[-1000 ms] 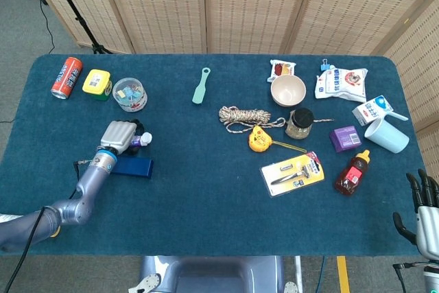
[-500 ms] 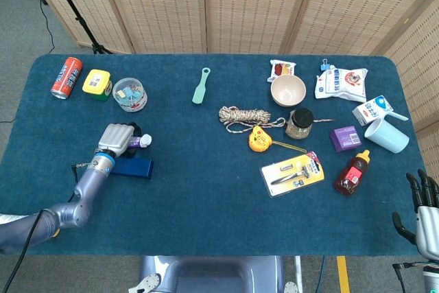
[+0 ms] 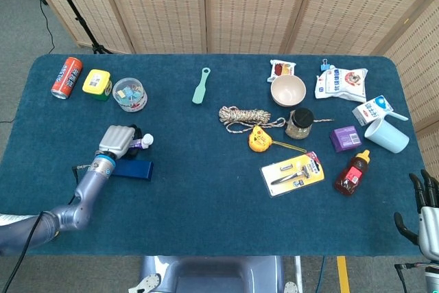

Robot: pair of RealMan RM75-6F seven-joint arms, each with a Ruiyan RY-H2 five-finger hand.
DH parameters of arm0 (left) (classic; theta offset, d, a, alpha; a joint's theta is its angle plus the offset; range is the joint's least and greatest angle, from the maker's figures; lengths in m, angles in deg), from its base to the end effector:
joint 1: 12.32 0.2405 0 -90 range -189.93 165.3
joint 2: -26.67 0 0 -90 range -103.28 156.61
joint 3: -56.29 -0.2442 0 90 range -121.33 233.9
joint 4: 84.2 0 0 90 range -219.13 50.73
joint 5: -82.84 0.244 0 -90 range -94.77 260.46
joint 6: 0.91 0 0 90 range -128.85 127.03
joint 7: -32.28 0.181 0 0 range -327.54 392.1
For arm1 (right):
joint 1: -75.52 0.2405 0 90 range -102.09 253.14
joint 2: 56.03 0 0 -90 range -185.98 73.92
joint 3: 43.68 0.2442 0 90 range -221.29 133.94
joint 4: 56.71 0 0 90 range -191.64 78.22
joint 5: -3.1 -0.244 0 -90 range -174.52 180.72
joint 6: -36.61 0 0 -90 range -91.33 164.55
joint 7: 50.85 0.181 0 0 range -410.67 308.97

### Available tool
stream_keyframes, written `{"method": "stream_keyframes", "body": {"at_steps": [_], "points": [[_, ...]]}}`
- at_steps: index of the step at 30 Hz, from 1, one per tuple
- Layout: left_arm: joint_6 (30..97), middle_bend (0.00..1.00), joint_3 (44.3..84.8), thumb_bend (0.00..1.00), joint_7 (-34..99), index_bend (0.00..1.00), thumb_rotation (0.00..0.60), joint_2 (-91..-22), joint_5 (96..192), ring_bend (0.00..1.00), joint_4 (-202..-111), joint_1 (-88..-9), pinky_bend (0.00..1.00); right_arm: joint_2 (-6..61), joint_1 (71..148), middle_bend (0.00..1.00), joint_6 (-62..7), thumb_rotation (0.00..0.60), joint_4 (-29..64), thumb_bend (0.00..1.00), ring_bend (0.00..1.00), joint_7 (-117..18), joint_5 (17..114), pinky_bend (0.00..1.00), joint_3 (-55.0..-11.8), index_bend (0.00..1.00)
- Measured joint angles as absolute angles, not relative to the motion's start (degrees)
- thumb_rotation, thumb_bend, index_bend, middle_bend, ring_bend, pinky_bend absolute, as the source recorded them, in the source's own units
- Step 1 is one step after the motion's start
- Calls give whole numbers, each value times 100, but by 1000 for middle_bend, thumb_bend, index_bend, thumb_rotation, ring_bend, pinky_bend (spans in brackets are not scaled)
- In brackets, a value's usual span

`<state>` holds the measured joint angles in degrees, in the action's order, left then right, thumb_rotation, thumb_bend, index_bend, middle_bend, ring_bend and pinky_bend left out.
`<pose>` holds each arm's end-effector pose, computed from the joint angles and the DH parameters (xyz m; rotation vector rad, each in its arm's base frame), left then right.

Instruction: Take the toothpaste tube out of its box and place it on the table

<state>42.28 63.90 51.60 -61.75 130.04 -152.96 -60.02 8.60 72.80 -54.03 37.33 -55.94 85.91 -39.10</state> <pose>-0.2164 0.4346 -0.0518 -1.7623 -1.0628 -0.6038 -0.3323 -0.1828 0.1416 1.2137 -0.8719 0.8087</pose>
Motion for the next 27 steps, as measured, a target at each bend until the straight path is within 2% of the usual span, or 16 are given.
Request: {"method": "stream_keyframes", "body": {"at_steps": [8,15,19,27], "points": [[4467,448,6565,776,4935,572,600,-5911,13259,494,-15577,-5944,511,870,7316,0,-5375,600,3740,368,28,-5572,8627,135,-3899,14],[4629,456,6681,931,4648,575,600,-5677,13605,528,-15811,-5885,587,860,7389,0,-5310,600,3785,368,29,-5526,8656,135,-3866,14],[4611,471,6714,938,4364,579,600,-5482,13886,589,-15945,-5850,594,812,7466,0,-5250,600,3859,368,29,-5491,8699,135,-3832,12],[4668,513,6752,935,3970,589,600,-5099,14333,600,-16243,-5756,597,740,7636,0,-5115,600,3917,368,29,-5468,8766,135,-3758,11]]}}
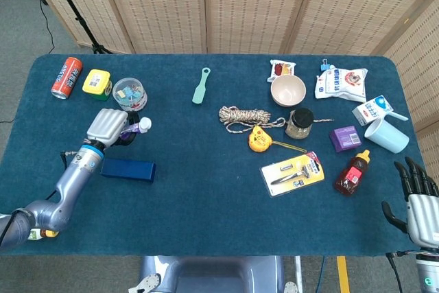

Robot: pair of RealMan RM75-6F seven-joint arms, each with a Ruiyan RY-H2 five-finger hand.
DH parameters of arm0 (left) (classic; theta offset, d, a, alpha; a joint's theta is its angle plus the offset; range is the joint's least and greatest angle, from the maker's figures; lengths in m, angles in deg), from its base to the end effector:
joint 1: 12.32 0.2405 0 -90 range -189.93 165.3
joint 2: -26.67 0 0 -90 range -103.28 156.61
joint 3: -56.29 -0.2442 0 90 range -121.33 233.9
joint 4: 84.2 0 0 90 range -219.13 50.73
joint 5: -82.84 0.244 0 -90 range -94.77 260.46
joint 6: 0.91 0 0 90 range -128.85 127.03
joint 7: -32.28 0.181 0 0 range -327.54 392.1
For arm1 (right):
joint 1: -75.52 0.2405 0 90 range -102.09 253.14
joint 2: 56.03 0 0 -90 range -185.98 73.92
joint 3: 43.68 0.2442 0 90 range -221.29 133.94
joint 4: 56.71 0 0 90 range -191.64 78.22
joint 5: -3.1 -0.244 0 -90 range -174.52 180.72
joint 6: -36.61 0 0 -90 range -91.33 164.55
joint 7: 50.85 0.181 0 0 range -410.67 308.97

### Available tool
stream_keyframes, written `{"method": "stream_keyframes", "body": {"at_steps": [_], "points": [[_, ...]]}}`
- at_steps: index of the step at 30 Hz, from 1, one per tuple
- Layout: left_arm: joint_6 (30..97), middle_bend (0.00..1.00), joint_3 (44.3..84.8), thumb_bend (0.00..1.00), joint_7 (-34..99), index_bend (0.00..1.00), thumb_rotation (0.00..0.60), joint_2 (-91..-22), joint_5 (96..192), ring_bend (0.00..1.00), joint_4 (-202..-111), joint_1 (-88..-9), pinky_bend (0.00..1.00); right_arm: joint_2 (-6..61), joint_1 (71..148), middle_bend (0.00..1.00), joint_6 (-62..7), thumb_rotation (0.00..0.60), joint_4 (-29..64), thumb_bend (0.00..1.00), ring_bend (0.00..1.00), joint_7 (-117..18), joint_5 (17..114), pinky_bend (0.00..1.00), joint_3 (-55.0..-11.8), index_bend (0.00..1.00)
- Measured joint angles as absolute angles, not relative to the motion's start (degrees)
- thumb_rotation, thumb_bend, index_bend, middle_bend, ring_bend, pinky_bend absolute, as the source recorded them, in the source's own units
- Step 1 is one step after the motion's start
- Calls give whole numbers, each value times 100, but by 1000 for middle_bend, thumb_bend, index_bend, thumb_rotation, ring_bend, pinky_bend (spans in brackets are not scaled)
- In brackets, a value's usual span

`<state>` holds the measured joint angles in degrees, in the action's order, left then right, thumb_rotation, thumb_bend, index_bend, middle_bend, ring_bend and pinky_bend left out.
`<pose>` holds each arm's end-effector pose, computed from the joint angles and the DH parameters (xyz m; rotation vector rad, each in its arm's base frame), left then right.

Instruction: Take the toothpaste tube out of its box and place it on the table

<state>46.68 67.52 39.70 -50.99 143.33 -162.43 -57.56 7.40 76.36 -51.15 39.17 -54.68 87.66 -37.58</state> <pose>-0.1825 0.4414 0.0140 -1.7467 -0.9936 -0.8553 -0.3109 -0.2103 0.1393 1.2782 -0.8676 0.8934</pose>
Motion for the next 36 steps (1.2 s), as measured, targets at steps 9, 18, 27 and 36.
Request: {"method": "stream_keyframes", "body": {"at_steps": [9,18,27,36], "points": [[4678,583,6799,935,3988,617,600,-4717,14618,636,-16669,-5815,600,691,7819,0,-4923,600,3955,368,29,-5333,8740,135,-3675,17],[4450,587,6782,932,3839,624,600,-4191,14859,634,-17267,-5863,600,624,7970,0,-4727,600,4050,368,28,-5053,8755,135,-3650,50],[4012,592,6701,932,3573,631,600,-3607,15421,634,-17895,-6023,600,525,8151,11,-4518,600,4198,369,56,-4395,8954,120,-3674,120],[3668,592,6675,931,3501,632,600,-3285,15857,634,-18434,-6322,600,495,8516,8,-4215,600,4190,369,44,-3447,9469,63,-3758,146]]}}
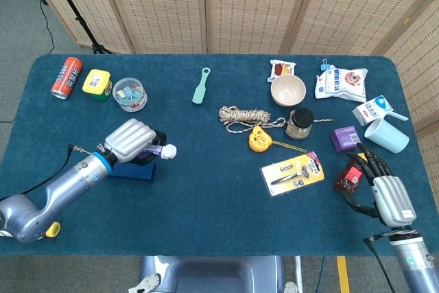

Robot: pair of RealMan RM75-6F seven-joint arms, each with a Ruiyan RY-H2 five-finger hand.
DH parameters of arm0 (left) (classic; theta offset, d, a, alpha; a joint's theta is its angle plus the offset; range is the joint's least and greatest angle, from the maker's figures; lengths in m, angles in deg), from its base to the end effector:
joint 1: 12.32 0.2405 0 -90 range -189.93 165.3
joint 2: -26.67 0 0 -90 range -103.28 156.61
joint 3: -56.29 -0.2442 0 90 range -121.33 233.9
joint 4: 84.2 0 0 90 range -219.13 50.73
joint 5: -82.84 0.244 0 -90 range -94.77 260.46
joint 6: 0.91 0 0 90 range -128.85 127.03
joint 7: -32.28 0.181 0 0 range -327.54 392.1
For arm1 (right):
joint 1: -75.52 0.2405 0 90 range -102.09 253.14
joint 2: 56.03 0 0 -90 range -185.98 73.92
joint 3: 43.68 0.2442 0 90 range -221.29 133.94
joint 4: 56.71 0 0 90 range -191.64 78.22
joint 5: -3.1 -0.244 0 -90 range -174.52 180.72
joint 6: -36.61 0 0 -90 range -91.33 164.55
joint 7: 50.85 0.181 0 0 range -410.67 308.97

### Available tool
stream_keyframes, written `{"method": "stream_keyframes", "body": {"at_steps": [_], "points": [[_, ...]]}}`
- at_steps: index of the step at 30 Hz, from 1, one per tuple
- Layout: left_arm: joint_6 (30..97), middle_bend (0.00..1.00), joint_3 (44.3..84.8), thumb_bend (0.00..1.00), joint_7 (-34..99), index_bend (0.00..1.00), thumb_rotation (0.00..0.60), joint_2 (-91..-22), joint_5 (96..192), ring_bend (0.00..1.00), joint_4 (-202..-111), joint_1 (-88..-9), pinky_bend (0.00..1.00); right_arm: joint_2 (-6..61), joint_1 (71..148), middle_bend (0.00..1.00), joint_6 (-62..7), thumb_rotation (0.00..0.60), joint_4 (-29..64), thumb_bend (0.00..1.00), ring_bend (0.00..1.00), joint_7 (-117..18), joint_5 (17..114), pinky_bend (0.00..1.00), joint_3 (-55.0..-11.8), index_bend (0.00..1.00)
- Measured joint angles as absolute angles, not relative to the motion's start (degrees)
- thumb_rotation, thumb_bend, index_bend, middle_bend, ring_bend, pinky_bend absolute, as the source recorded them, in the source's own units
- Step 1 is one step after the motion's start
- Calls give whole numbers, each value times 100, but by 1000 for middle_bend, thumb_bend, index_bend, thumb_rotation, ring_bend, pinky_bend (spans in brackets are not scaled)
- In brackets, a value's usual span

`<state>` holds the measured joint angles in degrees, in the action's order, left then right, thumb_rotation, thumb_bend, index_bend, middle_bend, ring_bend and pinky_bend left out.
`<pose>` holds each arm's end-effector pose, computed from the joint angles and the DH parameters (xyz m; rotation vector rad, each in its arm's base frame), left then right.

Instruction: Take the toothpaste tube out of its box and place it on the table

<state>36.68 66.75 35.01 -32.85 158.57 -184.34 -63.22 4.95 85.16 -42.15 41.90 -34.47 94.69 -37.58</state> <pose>-0.0894 0.3880 0.0328 -2.1953 -0.8117 -0.8473 -0.2578 -0.2525 0.1134 1.4499 -1.1232 1.2308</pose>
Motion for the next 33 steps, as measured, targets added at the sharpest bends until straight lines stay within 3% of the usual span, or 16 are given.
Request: {"method": "stream_keyframes", "body": {"at_steps": [7,33], "points": [[3441,592,6725,930,3713,631,600,-3211,15825,631,-18722,-6605,600,623,8852,0,-3942,600,4074,368,0,-3141,9782,0,-3857,142],[3101,607,6669,929,5067,631,600,-3554,14056,644,-18917,-7844,600,994,9771,0,-3336,600,3918,369,0,-2786,10091,0,-3937,203]]}}
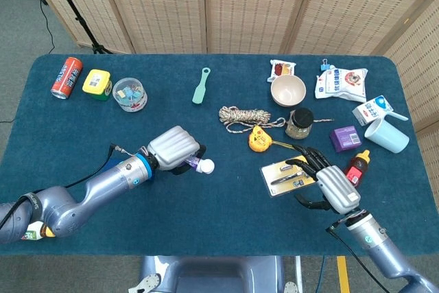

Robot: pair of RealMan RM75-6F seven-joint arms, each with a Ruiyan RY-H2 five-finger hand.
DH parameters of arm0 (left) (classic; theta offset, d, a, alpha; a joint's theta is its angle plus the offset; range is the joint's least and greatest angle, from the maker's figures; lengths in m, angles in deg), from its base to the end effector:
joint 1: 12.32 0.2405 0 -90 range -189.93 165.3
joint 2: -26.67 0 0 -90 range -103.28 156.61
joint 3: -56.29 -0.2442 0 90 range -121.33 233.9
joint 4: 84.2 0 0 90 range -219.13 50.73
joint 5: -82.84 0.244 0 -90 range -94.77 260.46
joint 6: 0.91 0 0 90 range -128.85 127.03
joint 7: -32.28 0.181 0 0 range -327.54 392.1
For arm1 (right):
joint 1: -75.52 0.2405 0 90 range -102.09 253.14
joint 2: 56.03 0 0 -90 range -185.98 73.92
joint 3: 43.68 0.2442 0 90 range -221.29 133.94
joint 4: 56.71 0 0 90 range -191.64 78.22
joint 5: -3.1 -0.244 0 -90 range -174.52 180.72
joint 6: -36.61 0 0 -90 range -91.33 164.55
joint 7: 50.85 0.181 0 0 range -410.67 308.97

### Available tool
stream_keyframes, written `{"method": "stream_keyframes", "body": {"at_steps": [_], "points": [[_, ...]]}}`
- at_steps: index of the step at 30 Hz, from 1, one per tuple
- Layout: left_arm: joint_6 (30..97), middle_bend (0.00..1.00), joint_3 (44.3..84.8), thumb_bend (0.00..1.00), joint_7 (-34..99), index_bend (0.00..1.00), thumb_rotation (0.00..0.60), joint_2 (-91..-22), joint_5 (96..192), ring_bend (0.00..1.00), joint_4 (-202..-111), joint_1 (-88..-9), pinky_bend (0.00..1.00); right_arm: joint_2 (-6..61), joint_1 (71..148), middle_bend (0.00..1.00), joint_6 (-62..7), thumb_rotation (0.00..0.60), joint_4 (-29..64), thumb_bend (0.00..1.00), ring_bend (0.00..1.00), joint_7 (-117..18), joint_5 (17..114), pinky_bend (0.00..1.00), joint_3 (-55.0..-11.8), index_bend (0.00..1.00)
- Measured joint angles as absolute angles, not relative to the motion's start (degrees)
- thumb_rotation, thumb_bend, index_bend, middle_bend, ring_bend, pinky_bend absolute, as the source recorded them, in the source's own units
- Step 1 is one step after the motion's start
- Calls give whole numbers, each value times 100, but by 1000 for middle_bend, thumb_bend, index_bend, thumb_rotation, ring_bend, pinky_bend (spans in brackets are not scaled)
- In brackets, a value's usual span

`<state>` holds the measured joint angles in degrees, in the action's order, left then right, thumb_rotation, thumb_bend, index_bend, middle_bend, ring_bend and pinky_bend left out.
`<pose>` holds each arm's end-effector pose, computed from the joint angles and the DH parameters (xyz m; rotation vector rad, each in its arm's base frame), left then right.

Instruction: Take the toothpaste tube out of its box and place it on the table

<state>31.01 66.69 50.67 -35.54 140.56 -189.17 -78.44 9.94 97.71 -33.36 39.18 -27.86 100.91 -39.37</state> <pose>-0.0010 0.3760 -0.0033 -2.3726 -0.6829 -0.7907 -0.1973 -0.2864 0.0543 1.7644 -1.2059 1.3457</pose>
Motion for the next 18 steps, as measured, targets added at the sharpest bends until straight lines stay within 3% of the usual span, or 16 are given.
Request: {"method": "stream_keyframes", "body": {"at_steps": [18], "points": [[3586,607,6265,928,5991,624,600,-4025,12651,641,-18788,-8741,600,1242,10124,0,-3212,600,3951,369,0,-3010,10117,0,-3967,116]]}}
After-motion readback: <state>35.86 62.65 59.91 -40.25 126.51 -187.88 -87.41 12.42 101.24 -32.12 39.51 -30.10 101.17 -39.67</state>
